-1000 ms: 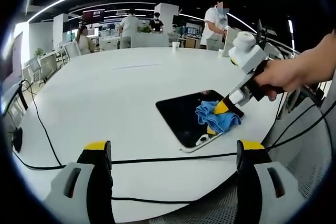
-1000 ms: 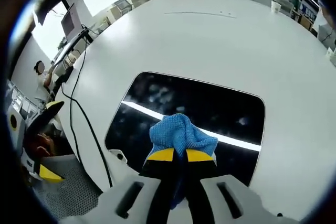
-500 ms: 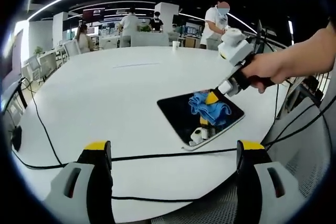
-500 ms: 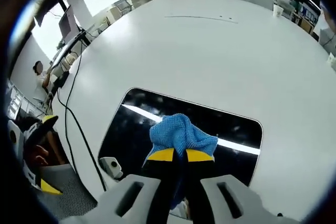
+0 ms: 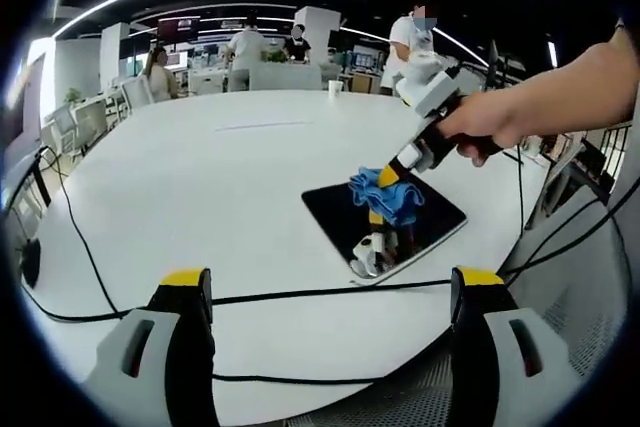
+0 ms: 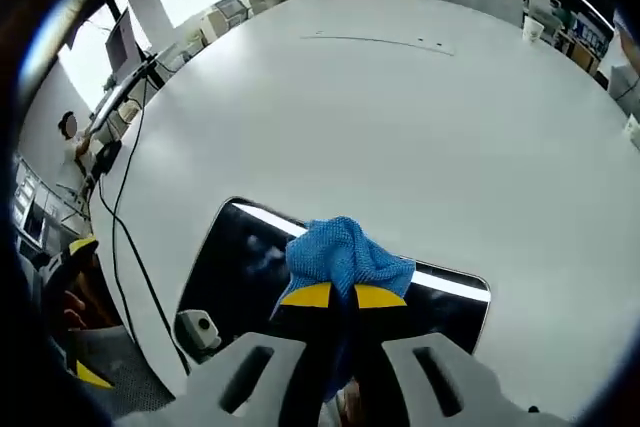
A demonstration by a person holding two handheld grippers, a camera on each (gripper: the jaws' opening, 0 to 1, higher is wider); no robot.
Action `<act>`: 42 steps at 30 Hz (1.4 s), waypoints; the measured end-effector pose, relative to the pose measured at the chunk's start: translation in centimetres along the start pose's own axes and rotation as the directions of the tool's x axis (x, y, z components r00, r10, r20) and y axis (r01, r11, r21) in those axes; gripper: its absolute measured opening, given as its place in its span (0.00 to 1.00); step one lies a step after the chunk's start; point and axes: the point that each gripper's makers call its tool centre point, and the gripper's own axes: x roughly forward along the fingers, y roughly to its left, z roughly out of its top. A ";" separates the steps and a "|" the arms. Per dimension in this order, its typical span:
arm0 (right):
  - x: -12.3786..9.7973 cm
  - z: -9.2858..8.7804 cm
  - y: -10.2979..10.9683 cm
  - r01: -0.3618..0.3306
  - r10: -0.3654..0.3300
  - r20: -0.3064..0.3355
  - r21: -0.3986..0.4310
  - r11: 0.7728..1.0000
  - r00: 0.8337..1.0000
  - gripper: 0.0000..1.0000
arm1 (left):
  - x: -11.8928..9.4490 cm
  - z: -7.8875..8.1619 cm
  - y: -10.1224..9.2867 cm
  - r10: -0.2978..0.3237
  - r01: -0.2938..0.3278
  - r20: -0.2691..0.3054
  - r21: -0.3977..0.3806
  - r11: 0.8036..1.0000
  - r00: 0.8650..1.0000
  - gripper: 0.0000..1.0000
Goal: Wipe the mirror surface with the cleaning cloth until all visible marks leave the cleaned area.
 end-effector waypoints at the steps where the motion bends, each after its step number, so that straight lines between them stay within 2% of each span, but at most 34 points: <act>1: 0.0 0.1 0.0 0.002 -0.002 0.001 -0.001 1.000 1.000 0.01 | 0.0 0.0 0.0 -0.001 0.001 0.000 -0.001 1.000 1.000 0.99; 13: 0.2 0.6 -0.2 0.001 -0.002 0.017 0.029 1.000 1.000 0.01 | 0.1 -0.2 0.0 -0.006 0.006 -0.007 0.000 1.000 1.000 0.99; 20: 0.5 1.1 -0.1 0.026 -0.025 0.043 -0.013 1.000 0.999 0.01 | 0.1 -0.2 -0.1 -0.008 0.008 -0.011 0.003 1.000 1.000 0.99; 26: 0.4 1.1 -0.2 0.011 -0.010 0.029 -0.008 1.000 1.000 0.01 | 0.1 -0.2 -0.1 -0.011 0.011 -0.013 0.005 1.000 1.000 0.99; 30: 0.0 1.0 -0.1 -0.005 0.004 0.024 0.034 0.999 1.000 0.01 | 0.1 -0.1 -0.1 -0.008 0.008 -0.010 0.003 1.000 1.000 0.99; 33: -0.5 0.8 0.3 -0.005 0.004 0.022 0.021 1.000 1.000 0.01 | 0.1 -0.1 -0.1 -0.007 0.007 -0.010 0.002 1.000 1.000 0.99; 37: 0.4 1.1 -0.3 -0.022 0.021 0.025 0.014 1.000 0.999 0.01 | 0.0 -0.1 -0.1 -0.007 0.007 -0.010 0.004 1.000 1.000 0.99; 38: 0.2 1.0 -0.4 -0.020 0.019 0.020 0.039 0.999 1.000 0.01 | 0.1 -0.1 -0.1 -0.007 0.007 -0.011 0.004 1.000 1.000 0.99; 42: -0.1 0.7 -1.0 -0.011 0.011 0.015 0.025 1.000 1.000 0.01 | 0.1 -0.2 0.0 -0.007 0.007 -0.012 0.006 1.000 1.000 0.99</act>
